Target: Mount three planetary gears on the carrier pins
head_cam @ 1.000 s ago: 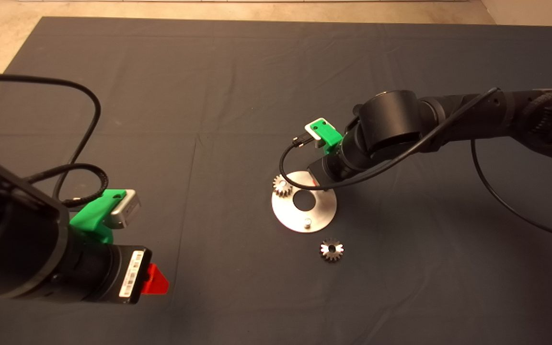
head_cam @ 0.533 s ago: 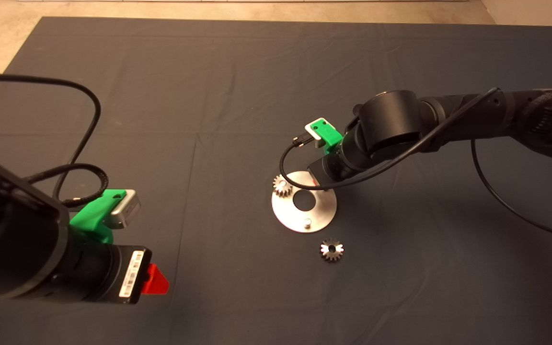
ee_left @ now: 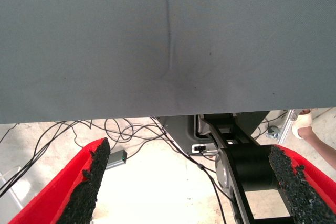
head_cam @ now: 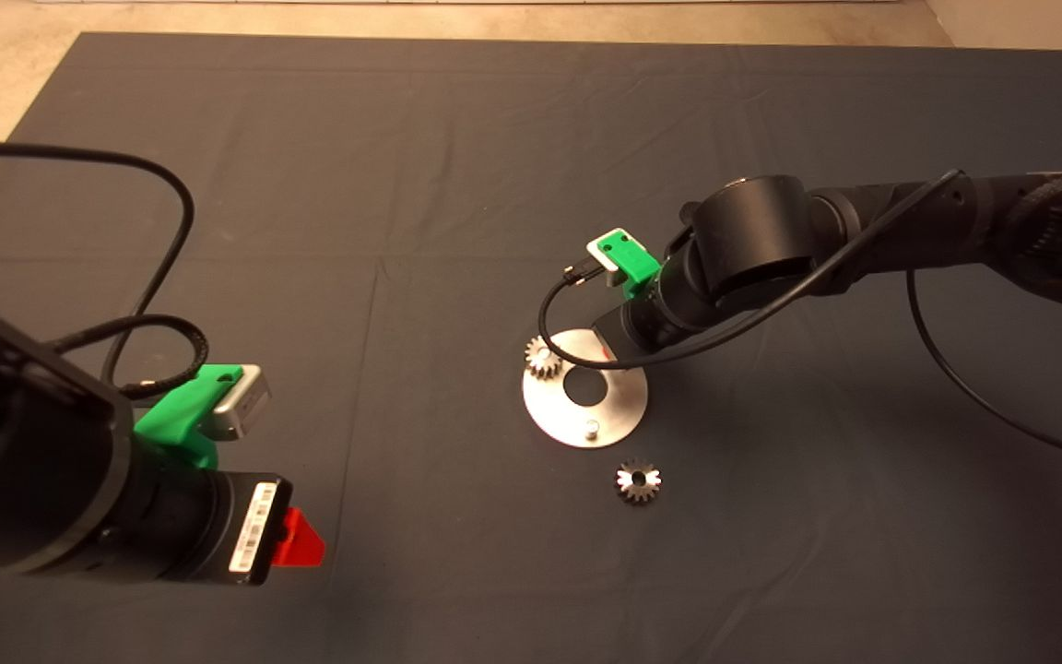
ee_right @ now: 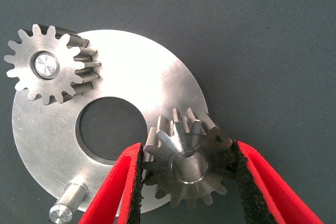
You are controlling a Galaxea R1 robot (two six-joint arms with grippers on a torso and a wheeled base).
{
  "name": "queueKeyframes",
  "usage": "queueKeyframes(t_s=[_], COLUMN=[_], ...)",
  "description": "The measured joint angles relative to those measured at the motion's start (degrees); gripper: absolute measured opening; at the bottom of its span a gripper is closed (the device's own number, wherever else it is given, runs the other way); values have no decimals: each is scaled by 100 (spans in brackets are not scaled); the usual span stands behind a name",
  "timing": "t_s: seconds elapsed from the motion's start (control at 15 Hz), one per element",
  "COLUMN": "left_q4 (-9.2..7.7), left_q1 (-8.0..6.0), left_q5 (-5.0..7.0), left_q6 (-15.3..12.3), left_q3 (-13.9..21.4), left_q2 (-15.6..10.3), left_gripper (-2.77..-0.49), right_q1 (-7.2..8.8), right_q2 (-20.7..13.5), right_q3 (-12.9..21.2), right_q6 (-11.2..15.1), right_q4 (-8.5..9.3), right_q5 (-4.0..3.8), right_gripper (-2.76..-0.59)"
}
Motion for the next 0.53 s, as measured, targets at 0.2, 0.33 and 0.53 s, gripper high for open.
queueKeyframes(t_s=[0.2, 0.33, 0.53], left_q4=[0, 0, 0], left_q1=[0, 0, 0], left_q5=[0, -1, -2], left_q6=[0, 0, 0], left_q3=[2, -1, 1], left_q2=[0, 0, 0], left_gripper=[-109, -109, -109], right_q1=[0, 1, 0], right_q2=[1, 1, 1], right_q3=[0, 6, 11], right_q6=[-1, 0, 0], right_q4=[0, 0, 0], right_q5=[-5, -5, -5], right_gripper=[-228, -229, -228])
